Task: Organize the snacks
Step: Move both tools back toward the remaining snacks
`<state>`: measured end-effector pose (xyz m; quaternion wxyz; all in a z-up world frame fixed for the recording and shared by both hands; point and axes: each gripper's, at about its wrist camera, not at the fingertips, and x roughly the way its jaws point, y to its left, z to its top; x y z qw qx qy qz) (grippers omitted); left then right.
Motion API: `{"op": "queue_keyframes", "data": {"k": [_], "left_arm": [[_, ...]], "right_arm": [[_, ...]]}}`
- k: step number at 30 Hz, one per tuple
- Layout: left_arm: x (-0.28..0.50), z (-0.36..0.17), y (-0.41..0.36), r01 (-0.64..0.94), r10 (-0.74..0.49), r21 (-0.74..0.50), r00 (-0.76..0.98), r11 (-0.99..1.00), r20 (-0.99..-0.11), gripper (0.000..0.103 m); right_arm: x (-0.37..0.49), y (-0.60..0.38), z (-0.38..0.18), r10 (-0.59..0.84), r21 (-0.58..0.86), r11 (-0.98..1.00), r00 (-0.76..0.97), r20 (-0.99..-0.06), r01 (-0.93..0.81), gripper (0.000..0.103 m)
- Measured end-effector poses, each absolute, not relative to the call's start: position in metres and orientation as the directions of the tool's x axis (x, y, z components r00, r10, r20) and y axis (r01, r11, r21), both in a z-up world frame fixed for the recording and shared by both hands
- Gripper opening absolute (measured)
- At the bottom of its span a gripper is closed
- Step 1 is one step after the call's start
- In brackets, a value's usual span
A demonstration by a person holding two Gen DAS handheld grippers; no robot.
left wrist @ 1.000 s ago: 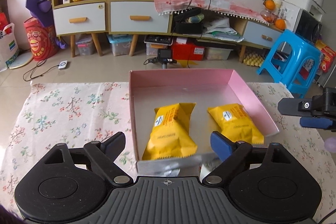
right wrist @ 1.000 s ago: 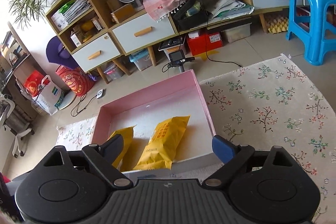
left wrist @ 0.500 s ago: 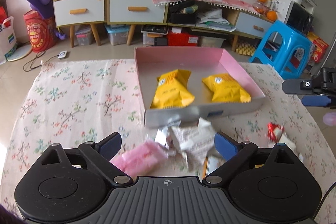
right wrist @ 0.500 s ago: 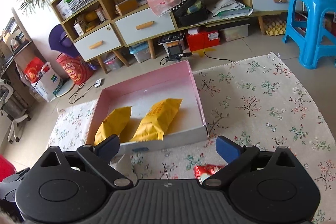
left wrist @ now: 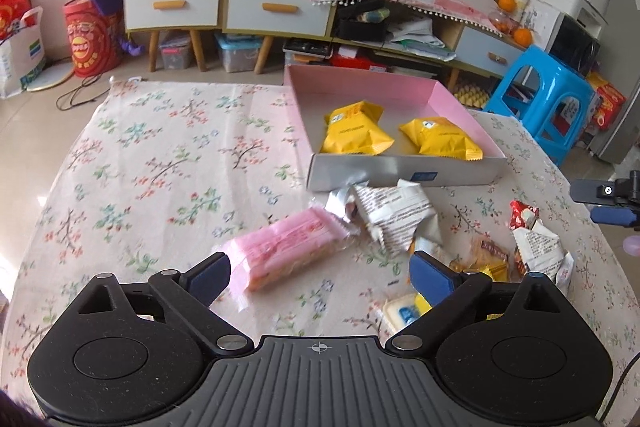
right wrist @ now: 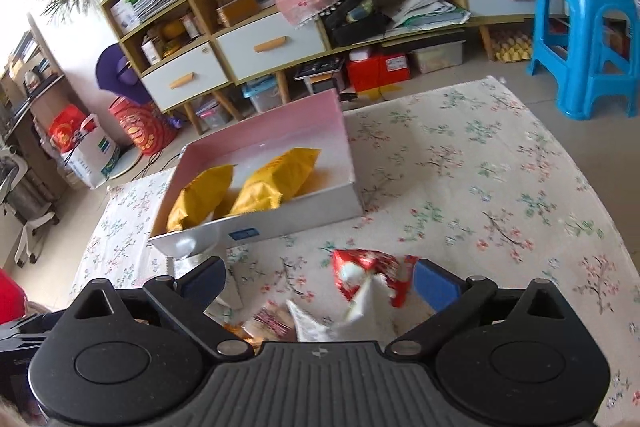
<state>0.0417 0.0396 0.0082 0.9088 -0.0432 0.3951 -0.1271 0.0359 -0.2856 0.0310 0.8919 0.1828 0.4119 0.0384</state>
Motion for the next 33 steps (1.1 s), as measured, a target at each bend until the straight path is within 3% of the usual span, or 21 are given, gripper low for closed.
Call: {"op": "queue_keyframes", "data": {"k": [10,25,33], "left_arm": [[0.016,-0.007,0.064,0.181,-0.278,-0.211,0.657,0.96,-0.7,0.097],[-0.034,-0.037,0.052,0.337,-0.338,-0.131,0.683,0.932,-0.647,0.097],[-0.04,-0.042,0.049,0.361,-0.345,-0.117,0.672,0.925,-0.655,0.09]], "right_arm": [[0.011,-0.295,0.015,0.181,0.329,0.938,0.66,-0.729,0.105,0.092],[-0.018,-0.258,0.001,0.204,0.208,0.975,0.661,-0.722,-0.074,0.092],[-0.029,-0.237,-0.014,0.175,0.056,0.978,0.651,-0.739,-0.199,0.092]]}}
